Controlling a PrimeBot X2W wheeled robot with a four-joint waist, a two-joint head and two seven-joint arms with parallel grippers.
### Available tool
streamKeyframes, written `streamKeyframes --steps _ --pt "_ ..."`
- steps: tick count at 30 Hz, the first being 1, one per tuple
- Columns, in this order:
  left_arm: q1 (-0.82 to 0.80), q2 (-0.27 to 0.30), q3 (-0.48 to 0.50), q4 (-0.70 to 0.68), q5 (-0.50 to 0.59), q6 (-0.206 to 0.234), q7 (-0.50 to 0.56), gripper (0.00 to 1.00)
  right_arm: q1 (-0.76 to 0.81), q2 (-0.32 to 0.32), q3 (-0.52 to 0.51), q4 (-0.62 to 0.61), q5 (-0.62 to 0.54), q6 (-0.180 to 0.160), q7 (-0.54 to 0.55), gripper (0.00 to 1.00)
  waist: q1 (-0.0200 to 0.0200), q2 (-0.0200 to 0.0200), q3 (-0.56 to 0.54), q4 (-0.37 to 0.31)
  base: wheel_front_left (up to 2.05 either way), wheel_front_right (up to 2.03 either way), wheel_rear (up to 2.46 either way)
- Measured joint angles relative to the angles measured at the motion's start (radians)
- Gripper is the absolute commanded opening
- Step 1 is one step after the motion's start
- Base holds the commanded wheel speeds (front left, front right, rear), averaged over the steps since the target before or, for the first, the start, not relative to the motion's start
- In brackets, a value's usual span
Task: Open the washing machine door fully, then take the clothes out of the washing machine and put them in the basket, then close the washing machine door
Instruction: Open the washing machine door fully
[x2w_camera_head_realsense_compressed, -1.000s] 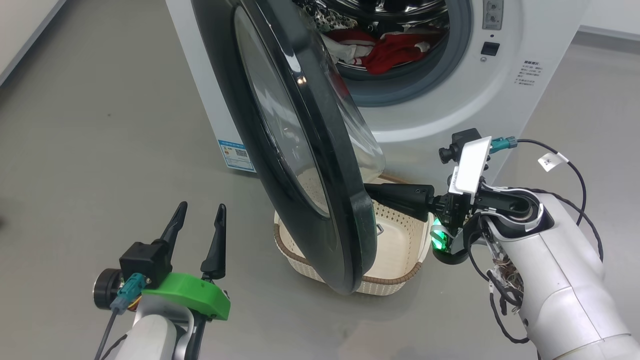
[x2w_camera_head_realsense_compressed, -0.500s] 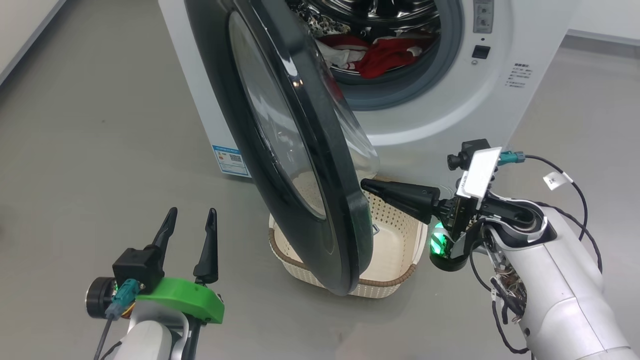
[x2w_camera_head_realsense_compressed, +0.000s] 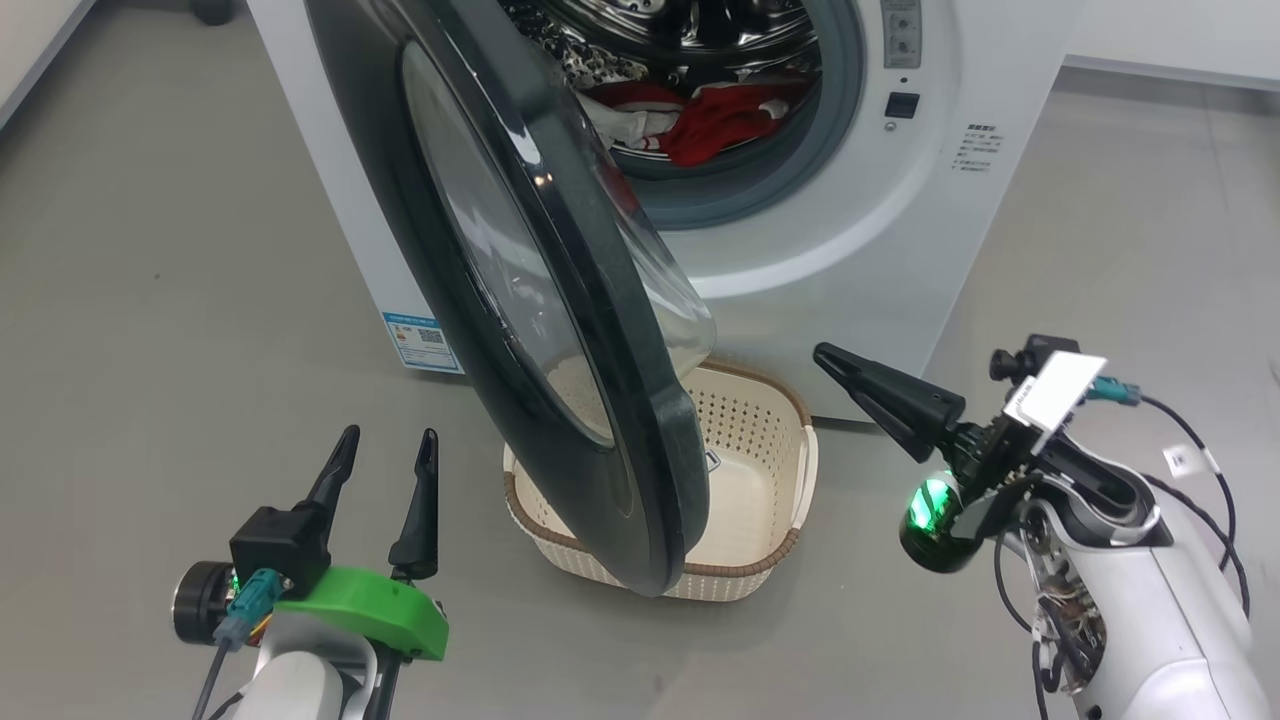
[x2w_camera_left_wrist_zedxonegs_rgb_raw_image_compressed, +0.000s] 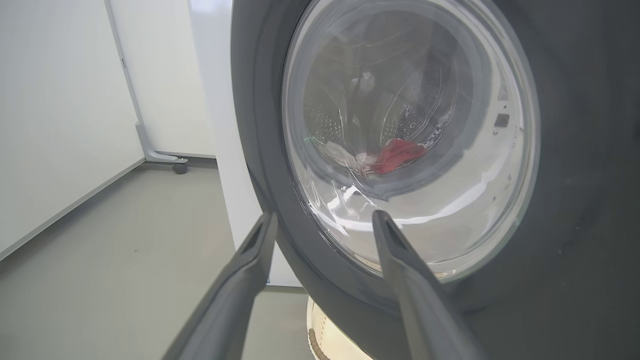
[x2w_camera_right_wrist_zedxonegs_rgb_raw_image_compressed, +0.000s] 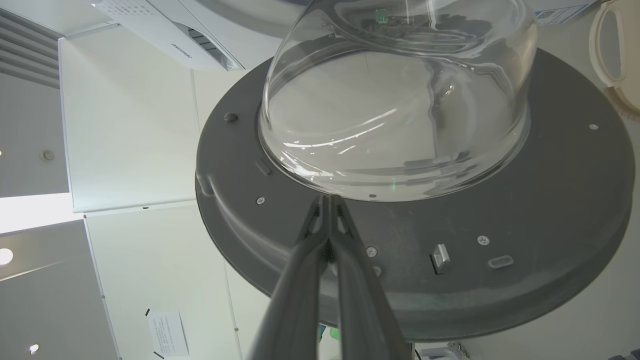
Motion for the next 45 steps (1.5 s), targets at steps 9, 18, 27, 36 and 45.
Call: streamKeyframes --steps 9,18,27,36,45 --pt "0.018 0.001 0.007 0.002 0.006 0.0 0.0 1.0 0.11 -0.001 -0.073 -0.046 0.011 0.001 -0.071 0.0 0.0 0.0 -0.022 -0.034 0.0 0.0 0.0" --pt "0.026 0.002 0.007 0.004 0.015 -0.001 0.0 1.0 0.216 0.0 -0.115 -0.103 -0.003 0.009 -0.133 0.0 0.0 0.0 -0.035 -0.062 0.0 0.0 0.0" --pt "0.027 0.002 0.009 0.004 0.015 -0.002 0.0 1.0 0.308 -0.005 -0.217 -0.205 -0.067 0.009 -0.258 1.0 0.0 0.0 -0.034 -0.071 0.0 0.0 0.0" --pt "0.028 0.002 0.013 0.002 0.015 -0.002 0.0 1.0 0.414 0.0 -0.309 -0.268 -0.177 0.009 -0.429 1.0 0.0 0.0 -0.03 -0.084 0.0 0.0 0.0" --pt "0.029 0.003 0.024 -0.003 0.016 -0.002 0.0 1.0 0.468 -0.06 -0.335 -0.316 -0.467 0.009 -0.644 1.0 0.0 0.0 -0.022 -0.11 0.0 0.0 0.0"
